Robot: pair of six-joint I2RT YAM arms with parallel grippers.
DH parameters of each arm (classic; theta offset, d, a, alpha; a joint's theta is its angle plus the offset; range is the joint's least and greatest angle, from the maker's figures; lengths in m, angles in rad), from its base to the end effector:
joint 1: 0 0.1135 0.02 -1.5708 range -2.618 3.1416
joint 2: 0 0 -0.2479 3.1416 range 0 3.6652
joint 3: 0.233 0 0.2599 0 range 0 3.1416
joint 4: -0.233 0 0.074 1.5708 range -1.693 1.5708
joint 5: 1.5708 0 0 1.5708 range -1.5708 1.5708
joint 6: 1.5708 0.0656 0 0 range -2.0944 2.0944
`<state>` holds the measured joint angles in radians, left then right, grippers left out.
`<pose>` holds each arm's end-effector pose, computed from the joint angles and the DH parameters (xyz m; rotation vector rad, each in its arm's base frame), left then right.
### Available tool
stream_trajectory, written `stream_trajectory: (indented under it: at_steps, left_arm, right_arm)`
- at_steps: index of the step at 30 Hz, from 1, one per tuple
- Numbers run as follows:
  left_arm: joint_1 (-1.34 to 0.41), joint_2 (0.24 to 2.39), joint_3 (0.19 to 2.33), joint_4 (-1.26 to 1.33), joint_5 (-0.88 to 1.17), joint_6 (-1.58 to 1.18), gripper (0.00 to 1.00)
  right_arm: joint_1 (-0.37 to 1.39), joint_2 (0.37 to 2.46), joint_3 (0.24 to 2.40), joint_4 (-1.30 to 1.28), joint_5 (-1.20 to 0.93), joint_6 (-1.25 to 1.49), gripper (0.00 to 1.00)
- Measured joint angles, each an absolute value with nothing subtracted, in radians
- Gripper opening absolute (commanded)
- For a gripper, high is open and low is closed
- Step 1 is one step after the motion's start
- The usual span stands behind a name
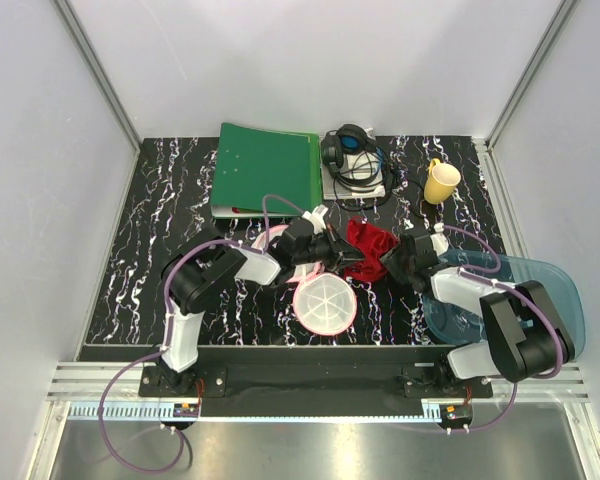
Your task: Place the bra in the laundry bag and zip it closed
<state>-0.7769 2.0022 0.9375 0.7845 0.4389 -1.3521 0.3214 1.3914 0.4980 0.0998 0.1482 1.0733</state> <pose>0.2849 -0.3192 0.1097 -0.2774 2.2771 -1.7341 0.2672 0.0788 0.0990 0.9528 2.2144 0.4964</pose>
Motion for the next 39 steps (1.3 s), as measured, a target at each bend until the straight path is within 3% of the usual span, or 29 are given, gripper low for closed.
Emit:
stream_trajectory:
  at_steps: [11, 12, 13, 14, 20, 27, 31, 34, 35, 39]
  left_arm:
    - [-0.773, 2.006, 0.937, 0.773, 0.442, -1.352, 0.00]
    - [-0.774, 2.006, 0.937, 0.772, 0.442, -1.352, 0.00]
    - [-0.776, 2.006, 0.936, 0.772, 0.442, -1.352, 0.00]
    - [-0.778, 2.006, 0.936, 0.770, 0.442, -1.352, 0.00]
    - [-0.801, 2.006, 0.934, 0.750, 0.440, -1.360, 0.00]
    - [-0.824, 1.999, 0.889, 0.714, 0.396, -1.384, 0.01]
    - [-0.829, 1.988, 0.875, 0.681, 0.366, -1.389, 0.15]
    - [-0.829, 1.988, 0.877, 0.679, 0.366, -1.385, 0.41]
    - [-0.829, 1.989, 0.880, 0.678, 0.369, -1.380, 0.55]
    - [-0.830, 1.988, 0.904, 0.658, 0.387, -1.329, 0.75]
  right_arm:
    - [0.321, 1.219, 0.563, -0.210, 0.137, 1.015, 0.68]
    - [0.321, 1.195, 0.567, -0.234, 0.137, 1.010, 0.75]
    - [0.321, 1.171, 0.569, -0.254, 0.137, 1.004, 0.93]
    - [0.321, 1.147, 0.569, -0.270, 0.137, 0.997, 0.99]
    - [0.320, 1.088, 0.590, -0.324, 0.136, 0.904, 1.00]
    - [0.279, 1.191, 0.656, -0.273, 0.049, 0.739, 1.00]
    - [0.258, 1.270, 0.657, -0.244, -0.018, 0.712, 1.00]
    - [0.258, 1.287, 0.642, -0.227, -0.055, 0.712, 1.00]
    - [0.258, 1.287, 0.636, -0.222, -0.065, 0.712, 1.00]
    - [0.258, 1.286, 0.618, -0.206, -0.091, 0.709, 1.00]
